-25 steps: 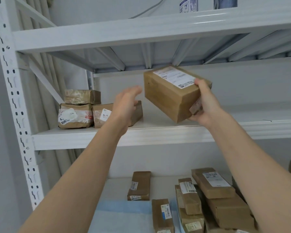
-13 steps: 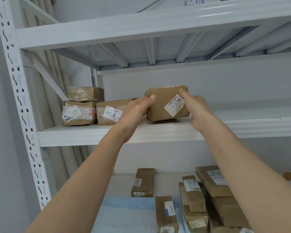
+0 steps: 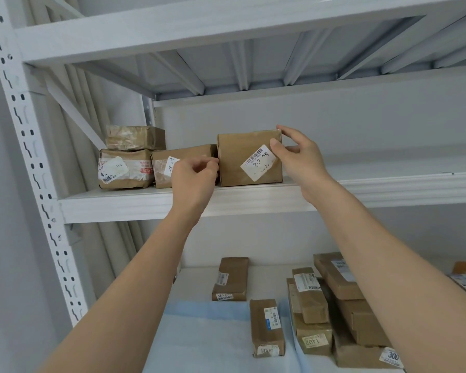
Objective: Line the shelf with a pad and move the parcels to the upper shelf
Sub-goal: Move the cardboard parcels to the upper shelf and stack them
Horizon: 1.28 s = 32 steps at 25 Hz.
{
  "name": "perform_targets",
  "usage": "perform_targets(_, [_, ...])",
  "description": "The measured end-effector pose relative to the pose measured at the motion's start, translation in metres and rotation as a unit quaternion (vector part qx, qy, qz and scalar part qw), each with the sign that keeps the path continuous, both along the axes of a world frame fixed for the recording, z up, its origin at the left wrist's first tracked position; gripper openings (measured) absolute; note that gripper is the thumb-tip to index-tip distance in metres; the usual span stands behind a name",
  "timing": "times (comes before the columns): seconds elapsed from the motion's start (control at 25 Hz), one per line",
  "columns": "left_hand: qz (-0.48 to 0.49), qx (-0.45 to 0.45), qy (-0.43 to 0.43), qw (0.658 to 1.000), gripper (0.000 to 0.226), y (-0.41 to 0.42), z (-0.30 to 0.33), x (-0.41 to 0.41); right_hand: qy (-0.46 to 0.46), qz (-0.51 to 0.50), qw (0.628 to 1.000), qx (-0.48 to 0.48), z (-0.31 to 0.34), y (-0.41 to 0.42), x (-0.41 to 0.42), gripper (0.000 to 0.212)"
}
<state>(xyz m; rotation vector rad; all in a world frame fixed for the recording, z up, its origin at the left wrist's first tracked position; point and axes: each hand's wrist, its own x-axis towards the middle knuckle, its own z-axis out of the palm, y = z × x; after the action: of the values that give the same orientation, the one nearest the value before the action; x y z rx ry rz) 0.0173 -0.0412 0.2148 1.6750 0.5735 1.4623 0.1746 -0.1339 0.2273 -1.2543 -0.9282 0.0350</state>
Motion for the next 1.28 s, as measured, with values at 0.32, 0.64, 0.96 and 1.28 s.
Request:
perform_targets(0.32, [0.039,-0.004,0.081,0.996,0.033,0.001,-0.01,0.0,-0.079,-0.033,0.993,-0.085,-0.008,0.003,0.004,0.057])
perform_targets(0.64, [0.065,0.068,-0.004,0.996,0.041,-0.014,-0.061,-0.016,-0.236,-0.123,0.938,0.221,-0.095,-0.014,-0.027,0.03])
perform_targets(0.96, [0.027,-0.053,0.178,0.982,0.034,0.005,-0.134,-0.016,-0.149,0.058,0.973,-0.166,-0.175,-0.007,-0.003,0.04])
perform_targets(1.28, [-0.066,-0.245,0.313,0.915,0.042,0.041,-0.202,-0.027,-0.087,0.099,0.944,-0.301,-0.236,0.043,0.012,0.021])
